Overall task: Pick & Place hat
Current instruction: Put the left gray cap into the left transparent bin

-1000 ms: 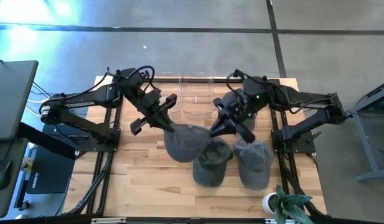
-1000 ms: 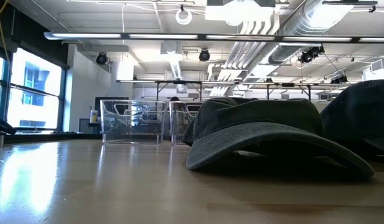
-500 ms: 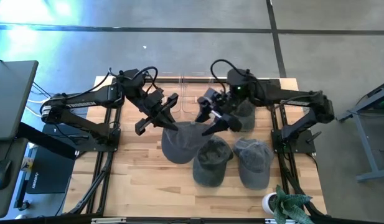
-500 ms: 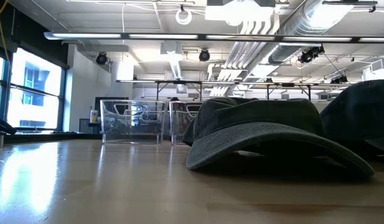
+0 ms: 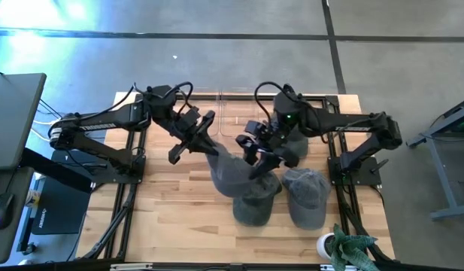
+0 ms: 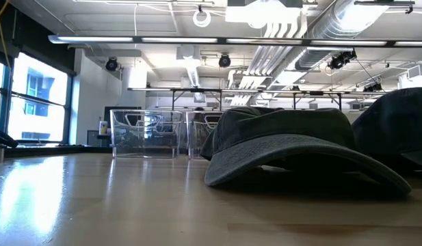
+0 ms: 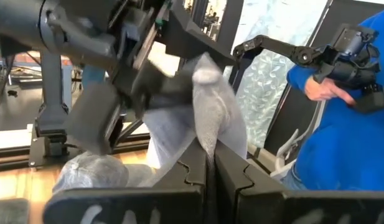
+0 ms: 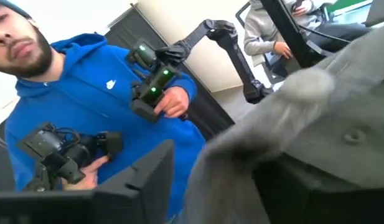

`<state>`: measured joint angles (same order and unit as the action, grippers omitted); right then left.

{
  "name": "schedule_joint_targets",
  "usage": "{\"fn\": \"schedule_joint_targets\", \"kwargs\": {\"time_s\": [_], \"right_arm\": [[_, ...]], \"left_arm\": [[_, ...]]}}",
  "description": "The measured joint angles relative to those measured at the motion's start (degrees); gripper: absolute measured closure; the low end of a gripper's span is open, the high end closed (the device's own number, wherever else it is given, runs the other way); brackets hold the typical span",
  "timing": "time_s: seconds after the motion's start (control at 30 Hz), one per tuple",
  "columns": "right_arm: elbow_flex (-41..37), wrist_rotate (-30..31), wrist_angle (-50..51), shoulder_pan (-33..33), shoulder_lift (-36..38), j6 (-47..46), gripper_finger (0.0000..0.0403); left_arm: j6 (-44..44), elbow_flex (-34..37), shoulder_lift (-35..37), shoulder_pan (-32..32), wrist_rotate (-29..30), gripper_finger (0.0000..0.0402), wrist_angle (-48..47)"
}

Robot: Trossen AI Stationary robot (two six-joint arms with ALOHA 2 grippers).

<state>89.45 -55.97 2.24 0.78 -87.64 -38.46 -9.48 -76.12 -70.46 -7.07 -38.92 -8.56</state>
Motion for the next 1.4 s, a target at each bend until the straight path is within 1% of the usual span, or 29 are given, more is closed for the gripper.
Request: {"fn": "schedule_joint_targets", "kwargs": {"time_s": [0.13,0.23,0.27,0.3,0.37,0.4,0.47,0.57,0.67,0.73,0.8,0.87,0.9,0.97,1.07,1.17,1.27,1.4], "right_arm": [[0.00,1.88,3.37,-1.15,1.83,1.23,0.0307],[0.00,6.33,5.14,-2.12,3.03,5.44,0.0375],[0.00,7.36,5.72,-2.31,3.45,7.32,0.0388],[0.00,8.45,6.04,-2.50,3.79,8.70,0.0393],[0.00,10.96,5.95,-2.60,4.50,9.68,0.0387],[0.00,11.86,5.90,-2.60,4.66,9.89,0.0385],[0.04,12.24,5.41,-2.45,4.86,10.88,0.0394],[0.05,13.23,3.97,-2.32,4.88,12.83,0.0396],[0.05,13.72,2.67,-1.89,4.88,13.03,0.0398],[0.07,13.79,2.39,-1.49,4.88,13.00,0.0399],[0.07,14.12,1.49,-1.10,4.88,12.49,0.0399],[0.07,13.64,0.23,-0.74,4.88,11.91,0.0400],[0.07,13.52,-0.23,-0.67,4.88,11.82,0.0400],[0.11,13.49,-0.65,-0.66,4.88,11.82,0.0399],[0.11,13.46,-0.81,-0.66,4.88,11.84,0.0400],[0.11,13.42,-0.76,-0.68,4.88,11.45,0.0400],[0.11,13.20,0.21,-0.66,5.42,11.45,0.0401],[0.11,13.61,4.08,-0.66,7.99,11.51,0.0401]], "left_arm": [[-1.63,0.00,0.01,-0.04,0.08,0.0401,0.27],[-3.01,0.00,0.01,-0.04,0.06,0.0401,1.91],[-3.47,0.00,0.01,-0.04,0.04,0.0401,2.35],[-4.24,0.00,0.01,-0.02,0.01,0.0400,2.75],[-5.80,0.00,0.01,-0.04,-0.54,0.0394,3.27],[-6.68,0.00,0.01,-0.09,-1.79,0.0387,3.50],[-8.61,0.00,-0.04,-0.11,-4.36,0.0365,4.13],[-10.81,-0.15,-2.26,-0.02,-6.39,0.0317,5.97],[-13.00,0.17,-4.18,-0.04,-8.60,0.0261,5.23],[-13.60,-0.17,-6.03,-0.06,-11.20,0.0225,7.99],[-15.10,0.01,-7.66,-0.06,-15.79,0.0194,10.26],[-17.03,0.05,-9.82,0.23,-19.22,0.0171,15.45],[-17.97,-0.05,-10.96,0.79,-19.86,0.0164,18.52],[-19.38,-0.04,-12.52,1.50,-20.19,0.0155,22.54],[-19.65,-0.09,-14.34,2.59,-19.48,0.0152,27.38],[-21.81,0.10,-16.05,3.06,-20.10,0.0155,29.27],[-23.90,0.07,-15.68,4.16,-22.74,0.0167,31.88],[-25.47,0.05,-14.42,5.62,-26.51,0.0196,32.47]]}}
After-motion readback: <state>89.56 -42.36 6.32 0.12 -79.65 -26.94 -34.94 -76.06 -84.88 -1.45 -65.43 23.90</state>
